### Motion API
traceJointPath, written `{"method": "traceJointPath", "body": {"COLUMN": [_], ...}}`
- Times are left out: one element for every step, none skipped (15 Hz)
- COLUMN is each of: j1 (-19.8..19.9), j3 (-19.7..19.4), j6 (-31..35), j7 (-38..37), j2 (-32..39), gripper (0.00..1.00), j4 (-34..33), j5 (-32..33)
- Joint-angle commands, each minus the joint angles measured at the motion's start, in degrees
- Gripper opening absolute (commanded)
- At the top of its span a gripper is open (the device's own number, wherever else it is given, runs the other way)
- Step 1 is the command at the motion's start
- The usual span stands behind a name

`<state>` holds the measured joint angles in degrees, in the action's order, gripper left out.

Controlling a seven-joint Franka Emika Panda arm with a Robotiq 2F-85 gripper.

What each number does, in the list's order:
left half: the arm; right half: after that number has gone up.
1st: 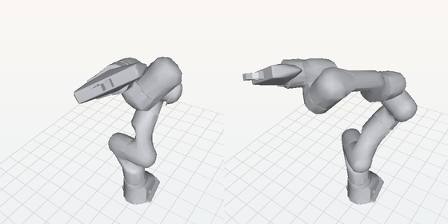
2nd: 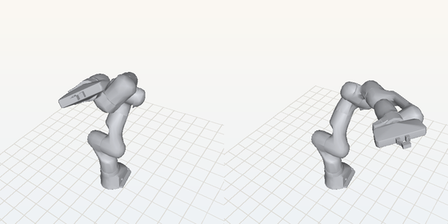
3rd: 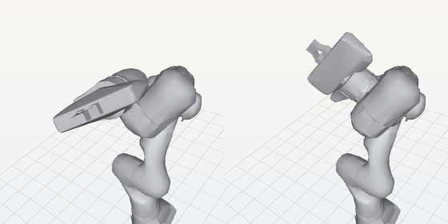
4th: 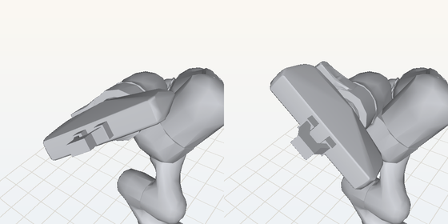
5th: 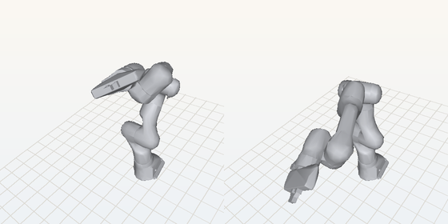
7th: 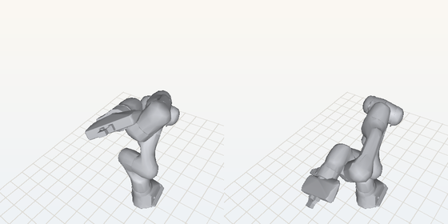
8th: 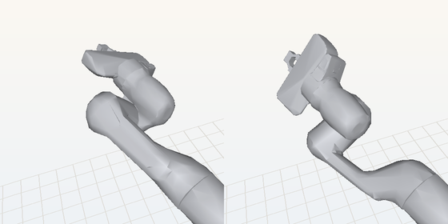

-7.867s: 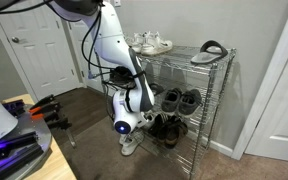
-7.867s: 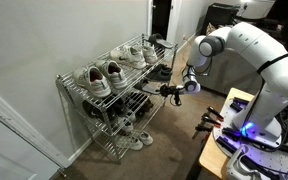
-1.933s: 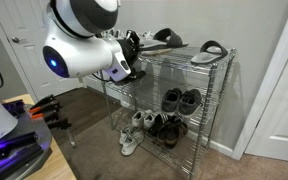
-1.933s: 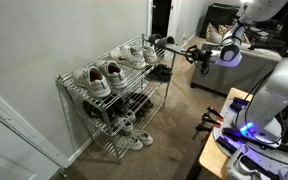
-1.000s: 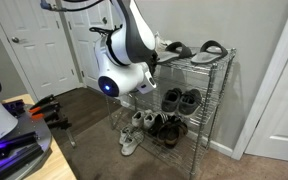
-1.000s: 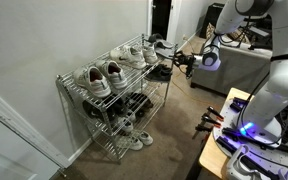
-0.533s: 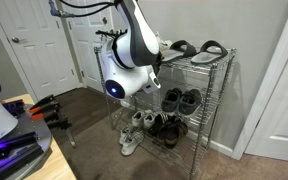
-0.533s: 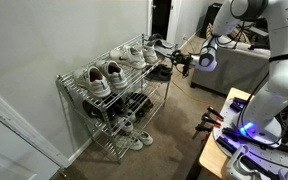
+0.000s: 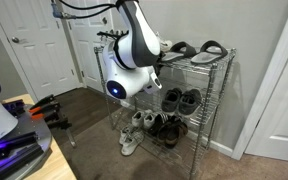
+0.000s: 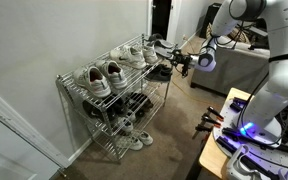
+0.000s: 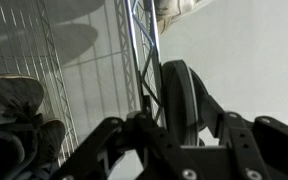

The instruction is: Remove the grey slipper from the middle shelf and put it on the top shelf next to the other grey slipper

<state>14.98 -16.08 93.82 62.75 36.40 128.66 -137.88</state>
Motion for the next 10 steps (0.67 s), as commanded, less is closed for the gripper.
{"method": "traceJointPath", "body": {"j1": [-1.3, -1.4, -1.4, -1.4, -1.5, -1.6, -1.6, -1.5, -1.4, -1.3], "j3": [-1.3, -1.7, -2.0, -2.5, -3.0, -3.5, -4.0, -4.4, -4.8, -5.3], "j6": [-0.5, -0.8, -1.0, -1.3, -1.3, -1.5, -1.6, -1.6, -1.9, -2.0], "j7": [4.1, 5.4, 6.5, 7.7, 8.9, 10.6, 11.9, 13.3, 14.3, 15.4], "j2": [-2.0, -2.7, -3.4, -4.4, -5.2, -6.1, -7.1, -8.1, -9.0, -9.9], "gripper": [0.85, 0.92, 0.98, 0.99, 1.00, 1.00, 1.00, 1.00, 1.00, 1.00], "j4": [3.8, 5.1, 6.5, 8.2, 9.7, 11.4, 13.0, 14.5, 15.9, 17.3], "j5": [-0.1, 0.3, 0.6, 1.2, 1.5, 1.8, 2.3, 2.8, 3.4, 4.1]}}
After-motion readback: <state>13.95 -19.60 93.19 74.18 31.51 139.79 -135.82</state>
